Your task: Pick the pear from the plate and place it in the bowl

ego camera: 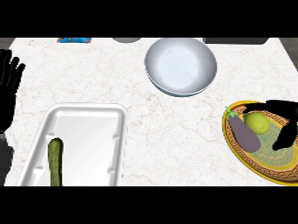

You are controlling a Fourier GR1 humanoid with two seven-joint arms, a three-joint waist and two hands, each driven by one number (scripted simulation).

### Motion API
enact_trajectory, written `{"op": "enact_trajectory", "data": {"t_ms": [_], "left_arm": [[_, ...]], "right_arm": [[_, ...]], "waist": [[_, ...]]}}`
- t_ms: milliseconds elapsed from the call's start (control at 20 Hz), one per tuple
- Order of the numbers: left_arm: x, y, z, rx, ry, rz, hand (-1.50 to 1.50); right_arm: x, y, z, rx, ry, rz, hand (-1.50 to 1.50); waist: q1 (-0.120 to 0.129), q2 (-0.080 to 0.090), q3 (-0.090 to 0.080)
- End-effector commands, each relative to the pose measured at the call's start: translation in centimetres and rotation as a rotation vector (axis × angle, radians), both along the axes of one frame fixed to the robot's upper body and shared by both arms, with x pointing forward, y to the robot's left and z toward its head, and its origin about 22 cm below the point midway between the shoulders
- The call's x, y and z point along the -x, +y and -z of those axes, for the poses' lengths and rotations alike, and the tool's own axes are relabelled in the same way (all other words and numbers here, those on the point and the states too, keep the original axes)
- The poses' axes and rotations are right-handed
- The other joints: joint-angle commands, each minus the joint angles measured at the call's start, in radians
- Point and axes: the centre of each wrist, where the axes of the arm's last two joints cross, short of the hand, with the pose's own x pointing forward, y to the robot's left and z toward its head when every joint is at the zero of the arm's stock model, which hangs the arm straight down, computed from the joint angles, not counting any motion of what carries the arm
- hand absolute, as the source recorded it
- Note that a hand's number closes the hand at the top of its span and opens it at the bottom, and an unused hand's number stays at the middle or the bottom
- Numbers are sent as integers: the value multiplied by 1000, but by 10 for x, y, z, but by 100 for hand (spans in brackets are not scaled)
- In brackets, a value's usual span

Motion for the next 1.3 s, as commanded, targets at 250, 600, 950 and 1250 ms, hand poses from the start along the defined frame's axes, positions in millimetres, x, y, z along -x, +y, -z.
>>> {"op": "enact_trajectory", "data": {"t_ms": [250,600,950,1250], "left_arm": [[-7,5,16,3,-1,3,0],[-9,-6,-16,1,-25,46,0],[-10,-6,-7,6,-29,48,0],[-17,-4,-5,7,-26,56,0]], "right_arm": [[-6,-2,12,-81,-77,-30,150],[5,-96,-74,143,-417,115,150],[23,-131,-89,215,-604,145,150],[17,-140,-120,207,-806,227,150]], "waist": [[6,15,13],[48,34,20],[60,41,21],[55,39,19]]}}
